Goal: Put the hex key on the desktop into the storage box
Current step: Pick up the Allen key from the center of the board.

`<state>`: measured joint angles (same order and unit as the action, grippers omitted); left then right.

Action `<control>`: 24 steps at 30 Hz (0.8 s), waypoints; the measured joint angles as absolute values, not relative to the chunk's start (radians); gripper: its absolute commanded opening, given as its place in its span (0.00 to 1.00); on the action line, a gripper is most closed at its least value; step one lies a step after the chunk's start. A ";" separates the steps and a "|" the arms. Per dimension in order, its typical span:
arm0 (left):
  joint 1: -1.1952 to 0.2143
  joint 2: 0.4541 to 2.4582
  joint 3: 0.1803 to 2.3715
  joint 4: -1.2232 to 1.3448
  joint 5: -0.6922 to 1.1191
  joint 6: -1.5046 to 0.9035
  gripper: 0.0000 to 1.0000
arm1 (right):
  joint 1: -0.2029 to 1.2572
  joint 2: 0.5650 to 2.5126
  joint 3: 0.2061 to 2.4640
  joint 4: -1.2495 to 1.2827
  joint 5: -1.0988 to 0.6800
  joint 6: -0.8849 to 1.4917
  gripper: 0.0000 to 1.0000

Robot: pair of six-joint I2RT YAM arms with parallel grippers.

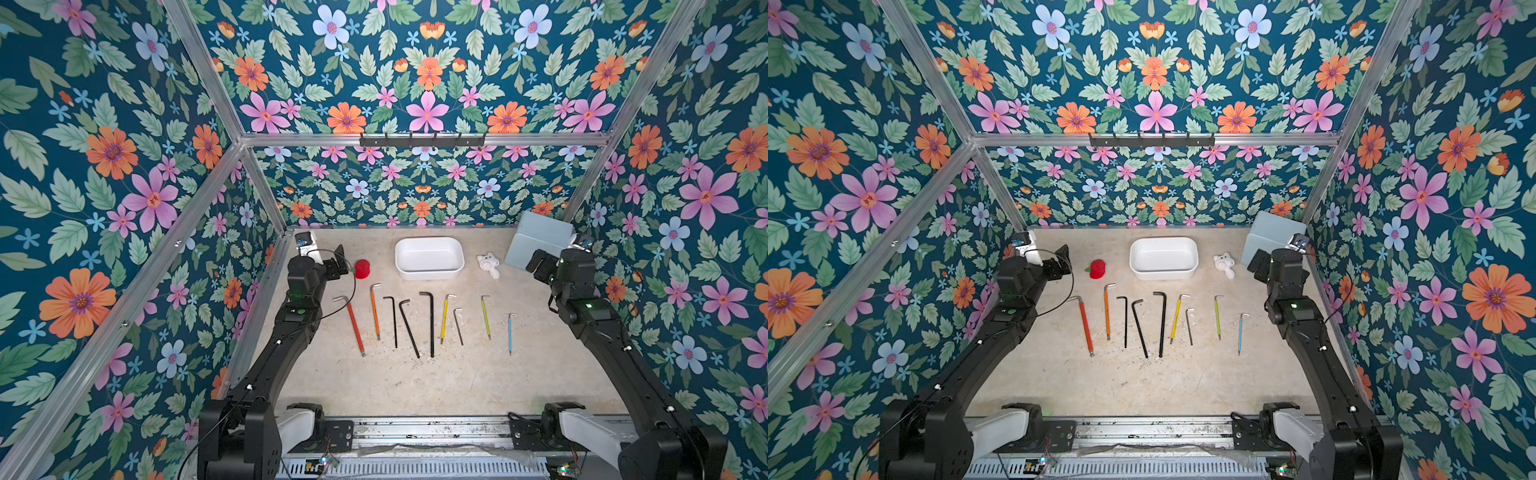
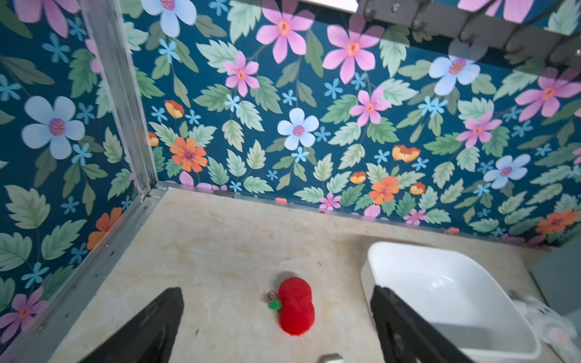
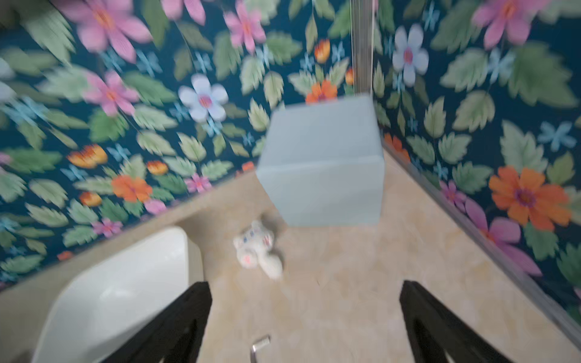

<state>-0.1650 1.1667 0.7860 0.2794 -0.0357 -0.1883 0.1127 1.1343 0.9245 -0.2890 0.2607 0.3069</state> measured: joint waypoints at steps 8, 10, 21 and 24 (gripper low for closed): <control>-0.230 1.140 0.772 0.184 -0.045 -0.157 0.99 | 0.113 1.244 0.856 -0.556 0.124 0.356 0.92; -0.230 1.129 0.757 0.187 -0.021 -0.162 0.99 | 0.115 1.279 0.838 -0.564 0.095 0.357 0.85; -0.231 1.131 0.729 0.191 0.057 -0.188 0.99 | 0.149 1.472 0.838 -0.580 0.027 0.352 0.75; -0.231 1.134 0.722 0.194 0.070 -0.202 0.99 | 0.150 1.491 0.850 -0.579 0.026 0.345 0.69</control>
